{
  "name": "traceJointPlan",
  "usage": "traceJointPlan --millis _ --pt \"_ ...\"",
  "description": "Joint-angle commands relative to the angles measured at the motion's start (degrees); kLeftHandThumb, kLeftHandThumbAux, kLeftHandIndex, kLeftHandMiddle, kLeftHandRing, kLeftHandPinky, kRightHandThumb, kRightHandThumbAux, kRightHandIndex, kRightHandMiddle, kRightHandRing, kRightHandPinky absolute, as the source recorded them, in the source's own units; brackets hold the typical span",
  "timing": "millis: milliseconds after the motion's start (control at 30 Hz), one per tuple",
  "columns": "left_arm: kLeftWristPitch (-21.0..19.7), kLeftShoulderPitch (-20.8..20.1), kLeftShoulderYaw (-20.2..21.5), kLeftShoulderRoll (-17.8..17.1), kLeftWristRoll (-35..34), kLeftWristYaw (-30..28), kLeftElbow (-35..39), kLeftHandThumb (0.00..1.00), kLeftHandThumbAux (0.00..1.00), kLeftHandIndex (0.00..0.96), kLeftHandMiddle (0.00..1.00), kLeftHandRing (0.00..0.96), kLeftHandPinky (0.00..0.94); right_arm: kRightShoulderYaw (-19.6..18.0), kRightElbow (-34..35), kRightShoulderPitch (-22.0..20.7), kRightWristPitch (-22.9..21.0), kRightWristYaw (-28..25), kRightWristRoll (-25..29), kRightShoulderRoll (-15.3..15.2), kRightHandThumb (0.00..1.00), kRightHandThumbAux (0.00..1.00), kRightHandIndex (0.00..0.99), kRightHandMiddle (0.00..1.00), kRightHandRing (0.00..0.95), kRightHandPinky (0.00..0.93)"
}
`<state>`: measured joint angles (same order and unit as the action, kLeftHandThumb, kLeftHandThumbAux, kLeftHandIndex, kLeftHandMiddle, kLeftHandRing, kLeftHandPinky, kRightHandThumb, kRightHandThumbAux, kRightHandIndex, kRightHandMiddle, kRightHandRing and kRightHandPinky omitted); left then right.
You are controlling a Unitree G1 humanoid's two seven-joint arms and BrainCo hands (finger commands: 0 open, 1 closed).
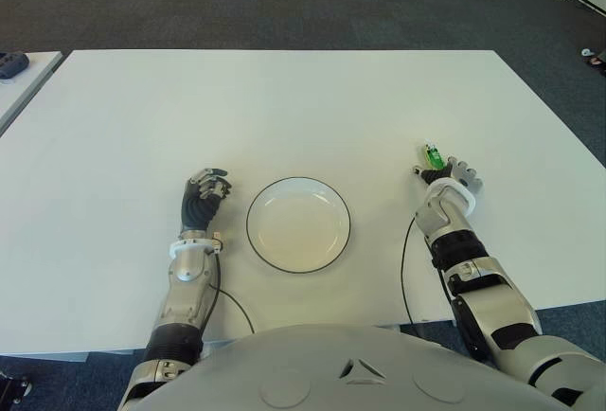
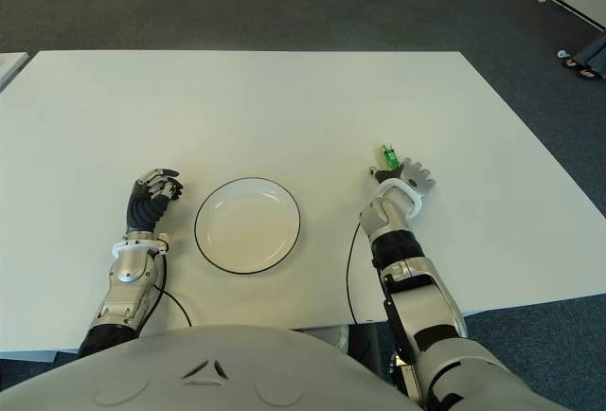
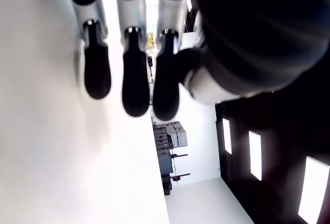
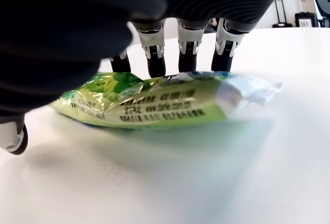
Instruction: Put the toothpaste on the table into the plate.
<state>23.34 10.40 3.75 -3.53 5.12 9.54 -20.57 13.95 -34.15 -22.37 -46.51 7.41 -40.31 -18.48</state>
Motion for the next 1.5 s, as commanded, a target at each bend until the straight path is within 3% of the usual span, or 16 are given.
traceJointPlan --millis 33,400,600,700,767,833,867,967,1067,1200,1500 --pt "-0.02 1.48 0.20 -0.15 0.49 0.07 -2.85 0.704 0.719 0.432 0.573 0.579 0.541 0.25 -2.72 -0.65 0.53 -1.20 1.63 -0.63 0.186 0.373 0.000 0.000 0.000 0.000" --pt "5.42 0.66 0.61 -1.11 1.37 0.70 -7.10 0.701 0.720 0.432 0.587 0.590 0.560 -1.63 -4.20 -2.04 -0.84 -0.80 3.11 -1.22 0.187 0.402 0.012 0.000 0.000 0.000" --pt "5.30 0.58 0.79 -1.33 1.80 1.34 -7.51 0.701 0.721 0.432 0.584 0.589 0.559 -3.58 -2.76 -1.56 -1.17 1.16 4.18 -1.03 0.224 0.428 0.246 0.008 0.000 0.016" --pt "4.54 0.56 0.83 -1.40 2.05 1.79 -7.37 0.701 0.722 0.432 0.577 0.584 0.548 -4.18 -2.59 -1.38 -0.59 2.67 4.49 -1.01 0.288 0.463 0.375 0.109 0.076 0.138" --pt "4.00 0.50 0.88 -1.43 2.21 2.14 -7.24 0.700 0.723 0.431 0.571 0.578 0.544 -4.56 -2.78 -1.30 0.26 4.07 4.57 -0.96 0.374 0.503 0.486 0.241 0.198 0.256" --pt "3.80 0.45 0.93 -1.47 2.19 2.24 -7.19 0.699 0.723 0.430 0.569 0.575 0.543 -4.86 -3.44 -1.36 1.50 5.02 4.84 -1.13 0.416 0.521 0.539 0.298 0.256 0.310" --pt "3.77 0.42 0.95 -1.49 2.13 2.23 -7.20 0.699 0.723 0.430 0.568 0.573 0.541 -4.97 -3.90 -1.44 2.23 5.43 5.04 -1.27 0.517 0.588 0.502 0.401 0.370 0.417" --pt "3.70 0.38 1.11 -1.52 1.88 2.06 -7.22 0.699 0.723 0.430 0.567 0.570 0.535 -5.30 -6.15 -1.72 5.17 7.81 5.71 -1.39 0.641 0.666 0.459 0.545 0.556 0.598" --pt "3.77 0.24 1.40 -1.63 1.43 1.66 -7.53 0.699 0.724 0.429 0.565 0.567 0.533 -5.70 -7.49 -1.60 7.79 11.05 6.12 -1.17 0.685 0.691 0.446 0.627 0.654 0.705" --pt "3.81 0.06 1.75 -1.56 1.27 1.59 -7.85 0.699 0.724 0.429 0.567 0.567 0.540 -5.97 -8.61 -1.68 9.60 13.33 6.60 -0.94 0.705 0.700 0.442 0.694 0.714 0.770" --pt "2.76 0.20 2.69 -1.03 0.06 1.39 -7.36 0.699 0.723 0.429 0.568 0.561 0.539 -6.10 -8.42 -1.03 11.44 16.39 7.31 -0.51 0.713 0.704 0.440 0.756 0.761 0.806"
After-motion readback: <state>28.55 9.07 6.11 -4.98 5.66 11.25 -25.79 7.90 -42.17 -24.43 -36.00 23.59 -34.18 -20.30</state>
